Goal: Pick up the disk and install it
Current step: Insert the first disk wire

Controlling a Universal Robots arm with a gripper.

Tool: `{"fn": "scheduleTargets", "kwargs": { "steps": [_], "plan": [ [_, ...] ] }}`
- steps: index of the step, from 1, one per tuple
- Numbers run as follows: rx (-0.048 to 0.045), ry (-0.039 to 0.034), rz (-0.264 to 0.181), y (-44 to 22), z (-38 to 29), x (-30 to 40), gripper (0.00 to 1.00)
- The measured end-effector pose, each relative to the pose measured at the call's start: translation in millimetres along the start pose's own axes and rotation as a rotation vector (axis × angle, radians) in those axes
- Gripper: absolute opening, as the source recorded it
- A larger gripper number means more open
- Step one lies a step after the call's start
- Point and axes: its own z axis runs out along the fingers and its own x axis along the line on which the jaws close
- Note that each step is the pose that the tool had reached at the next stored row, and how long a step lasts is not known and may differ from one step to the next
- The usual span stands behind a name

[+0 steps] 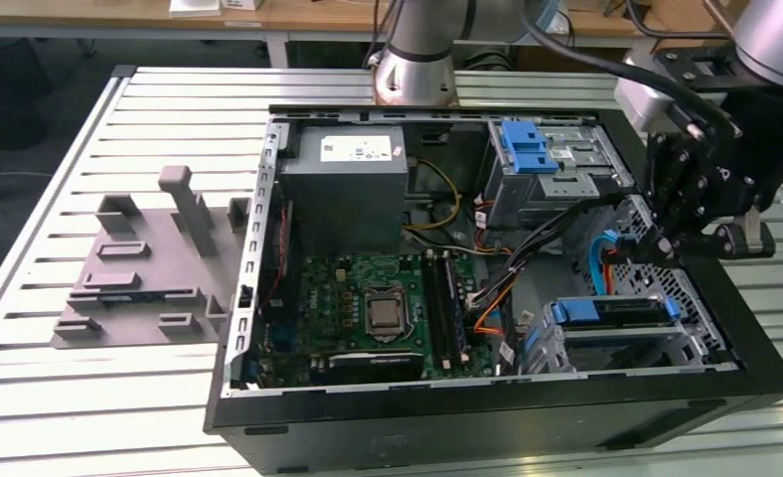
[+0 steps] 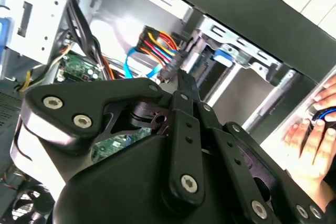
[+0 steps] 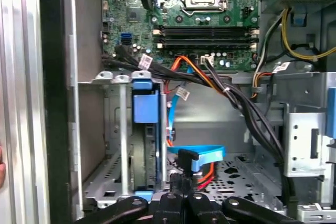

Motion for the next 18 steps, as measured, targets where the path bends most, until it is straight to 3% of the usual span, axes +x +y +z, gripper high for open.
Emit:
{"fn": "scheduleTargets", "kwargs": {
  "steps": [7,9,10,11,15,18],
  "plan": [
    [0.0000,0.0015,0.000,-0.5,0.0,-2.1,0.11],
    [-0.0001,0.0059,0.000,-0.7,0.0,-3.1,0.11],
    [0.0002,0.0118,-0.001,-0.7,0.1,-4.2,0.11],
    [0.0003,0.0182,-0.001,-0.7,0.1,-5.2,0.18],
    [0.0011,0.0395,-0.002,-0.6,0.1,-10.1,0.19],
    [0.0017,0.0618,-0.004,-0.4,0.1,-14.5,0.25]
  ]
}}
